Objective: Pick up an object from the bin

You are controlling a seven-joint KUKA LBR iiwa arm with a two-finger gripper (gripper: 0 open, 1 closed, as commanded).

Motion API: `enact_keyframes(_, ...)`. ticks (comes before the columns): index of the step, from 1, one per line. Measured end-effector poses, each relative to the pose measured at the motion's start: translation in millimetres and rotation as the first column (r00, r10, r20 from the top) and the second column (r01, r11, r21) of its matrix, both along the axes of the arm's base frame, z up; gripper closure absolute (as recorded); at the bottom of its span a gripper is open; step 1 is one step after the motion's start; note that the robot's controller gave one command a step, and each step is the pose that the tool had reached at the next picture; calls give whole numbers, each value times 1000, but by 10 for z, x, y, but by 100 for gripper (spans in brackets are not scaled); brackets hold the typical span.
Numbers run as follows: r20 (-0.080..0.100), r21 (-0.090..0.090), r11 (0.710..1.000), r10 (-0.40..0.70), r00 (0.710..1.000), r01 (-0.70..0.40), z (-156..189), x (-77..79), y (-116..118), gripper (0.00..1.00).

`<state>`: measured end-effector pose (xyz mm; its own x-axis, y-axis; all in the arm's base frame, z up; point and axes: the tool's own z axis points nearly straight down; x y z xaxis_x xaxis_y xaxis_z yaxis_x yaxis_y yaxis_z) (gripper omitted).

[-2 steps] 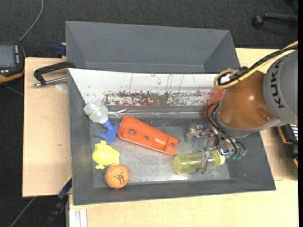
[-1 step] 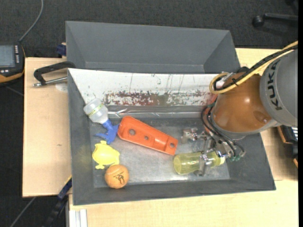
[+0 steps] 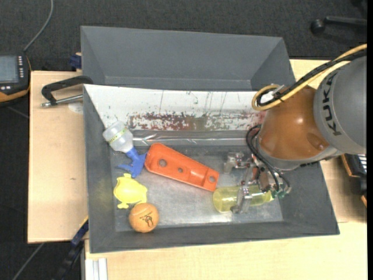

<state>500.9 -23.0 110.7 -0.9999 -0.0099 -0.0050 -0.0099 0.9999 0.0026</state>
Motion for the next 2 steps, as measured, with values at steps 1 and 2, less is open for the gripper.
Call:
enact_keyframes(1,-2,0,987,164,987,-164,-383,-59,143,0)
enact_keyframes(2,0,4,995,-104,995,104,-402,-76,-3,100)
